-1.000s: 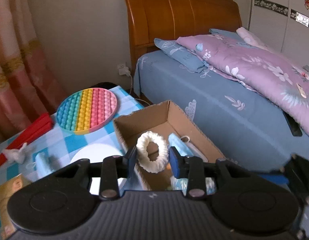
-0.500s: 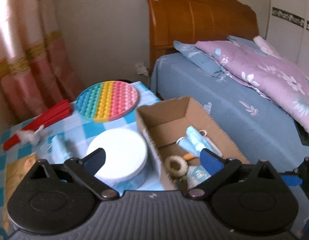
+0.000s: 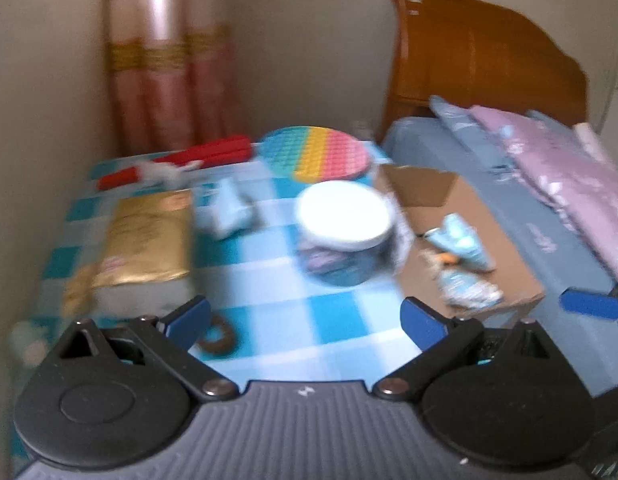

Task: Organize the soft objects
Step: 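Move both tools away from the box back over the table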

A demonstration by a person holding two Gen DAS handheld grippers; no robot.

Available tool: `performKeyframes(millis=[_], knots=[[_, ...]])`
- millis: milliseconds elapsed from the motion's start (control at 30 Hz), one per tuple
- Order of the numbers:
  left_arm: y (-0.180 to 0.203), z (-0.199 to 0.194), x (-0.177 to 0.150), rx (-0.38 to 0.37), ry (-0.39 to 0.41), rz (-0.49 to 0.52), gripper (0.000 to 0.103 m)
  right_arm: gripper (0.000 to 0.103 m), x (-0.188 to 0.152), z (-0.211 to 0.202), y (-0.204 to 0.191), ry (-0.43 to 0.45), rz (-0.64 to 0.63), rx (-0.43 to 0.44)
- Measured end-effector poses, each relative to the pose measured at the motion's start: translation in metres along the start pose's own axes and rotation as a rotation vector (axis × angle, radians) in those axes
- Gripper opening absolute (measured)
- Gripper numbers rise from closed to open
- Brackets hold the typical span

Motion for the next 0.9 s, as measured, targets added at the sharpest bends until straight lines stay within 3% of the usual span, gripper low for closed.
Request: performKeyframes(millis=[233,633,900], knots=[[-0.042,-0.021,-0.04,0.16,-0.002,-0.008,0.101,0.103,-0.006,0.006,-0.025,-0.032,-0.05,0.005],[-0.088,-0.024,-0.087,0.231,-0.059,-0.089,0.101,0.103,-0.01,0.022,-0.066,-0.068,-0.128,0.059],[-0.127,-0.02,-0.102,0.331,-0.068,-0.178,0.101,0.103,-0.012,0.036,-0.088,-0.094,-0.172,0.077]])
Point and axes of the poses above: each gripper's, at about its wrist camera, not at the fingertips, and z roughly the way its jaws point, y to its right, x to its top, the point moved 10 cm from there along z, roughly the way its jaws point, and after that the axes turned 10 degrees about z, right-handed, at the moved point
